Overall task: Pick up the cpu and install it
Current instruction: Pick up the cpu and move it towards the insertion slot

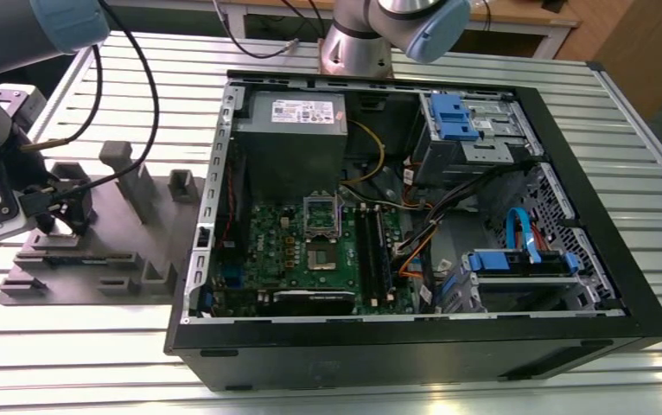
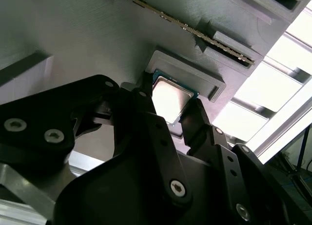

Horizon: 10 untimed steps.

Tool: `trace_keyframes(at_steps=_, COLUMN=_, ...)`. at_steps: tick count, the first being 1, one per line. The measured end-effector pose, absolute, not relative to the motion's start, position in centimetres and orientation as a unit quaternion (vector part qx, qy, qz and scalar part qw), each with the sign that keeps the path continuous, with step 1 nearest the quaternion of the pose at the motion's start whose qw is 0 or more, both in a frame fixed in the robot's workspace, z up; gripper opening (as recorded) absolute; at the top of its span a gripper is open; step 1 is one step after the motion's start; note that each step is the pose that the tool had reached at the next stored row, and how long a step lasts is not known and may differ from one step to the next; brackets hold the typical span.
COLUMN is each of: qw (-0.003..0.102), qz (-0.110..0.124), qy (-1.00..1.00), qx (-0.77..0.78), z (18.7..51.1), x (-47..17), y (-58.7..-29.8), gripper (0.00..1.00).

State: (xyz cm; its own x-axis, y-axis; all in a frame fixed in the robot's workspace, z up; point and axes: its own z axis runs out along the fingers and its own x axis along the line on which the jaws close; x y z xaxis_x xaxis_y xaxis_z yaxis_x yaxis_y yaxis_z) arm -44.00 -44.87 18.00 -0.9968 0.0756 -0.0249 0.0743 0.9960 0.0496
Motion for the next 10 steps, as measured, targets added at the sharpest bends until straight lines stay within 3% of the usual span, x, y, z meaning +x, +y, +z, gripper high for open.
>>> trace_keyframes(at_steps=10, qw=0.013, qz=0.024, qy=0.999, qx=0.025, z=18.34, x=-44.01, y=-44.87, gripper=0.47)
